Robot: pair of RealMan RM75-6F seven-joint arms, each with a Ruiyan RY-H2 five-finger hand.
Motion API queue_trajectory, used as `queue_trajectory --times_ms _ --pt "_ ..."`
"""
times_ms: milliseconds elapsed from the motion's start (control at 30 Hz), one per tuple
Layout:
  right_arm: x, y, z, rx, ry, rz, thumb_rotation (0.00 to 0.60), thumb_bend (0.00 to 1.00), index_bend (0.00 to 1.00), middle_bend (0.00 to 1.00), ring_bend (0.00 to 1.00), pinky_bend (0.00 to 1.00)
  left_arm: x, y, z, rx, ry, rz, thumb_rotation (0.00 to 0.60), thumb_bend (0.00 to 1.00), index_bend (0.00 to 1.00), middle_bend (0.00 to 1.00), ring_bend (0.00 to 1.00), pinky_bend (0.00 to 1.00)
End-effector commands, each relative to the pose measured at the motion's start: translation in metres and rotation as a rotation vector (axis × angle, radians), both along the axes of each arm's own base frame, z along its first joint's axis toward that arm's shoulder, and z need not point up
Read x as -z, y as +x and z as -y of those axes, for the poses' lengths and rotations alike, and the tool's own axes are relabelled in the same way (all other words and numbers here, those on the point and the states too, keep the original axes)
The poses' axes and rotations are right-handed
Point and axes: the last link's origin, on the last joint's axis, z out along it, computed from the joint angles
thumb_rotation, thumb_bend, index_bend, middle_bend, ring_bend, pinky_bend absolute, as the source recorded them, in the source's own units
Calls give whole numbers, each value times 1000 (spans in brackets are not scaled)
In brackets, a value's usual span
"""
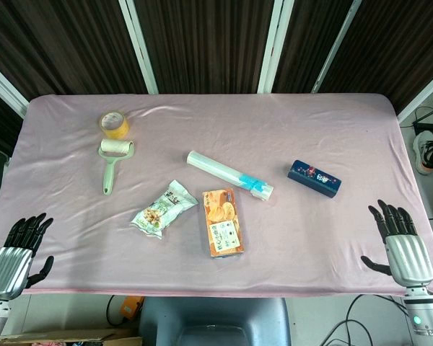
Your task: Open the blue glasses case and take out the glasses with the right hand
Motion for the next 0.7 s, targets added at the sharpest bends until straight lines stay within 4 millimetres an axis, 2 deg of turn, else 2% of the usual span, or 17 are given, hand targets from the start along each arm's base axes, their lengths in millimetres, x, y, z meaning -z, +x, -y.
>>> queue_trajectory --times_ms 33,200,300,400,533,600,700 --pt "0 0 1 2 -1 1 600 177 0 0 0 0 0 -1 0 -1 -1 1 600 397 0 0 0 3" --pt "-1 -3 7 19 -16 1 600 177 0 0 0 0 0 -1 0 -5 1 -3 600 397 0 0 0 3" --pt "-2 -8 25 44 -28 9 600 177 0 0 0 0 -1 -1 0 0 0 5 600 397 0 0 0 3" --pt "-7 -14 60 66 -25 -18 600 177 7 0 0 0 -3 -2 0 -4 0 9 600 396 0 0 0 3" --pt "-18 -22 118 85 -8 -118 600 187 128 0 0 0 -5 -3 -2 -9 5 12 600 398 0 0 0 3" --pt "-22 -26 146 106 4 -173 600 232 183 0 0 0 -5 -3 -1 -8 8 9 600 399 0 0 0 3" --pt "-22 -28 176 128 28 -229 600 409 256 0 0 0 -4 -3 -1 -12 6 8 600 402 0 0 0 3"
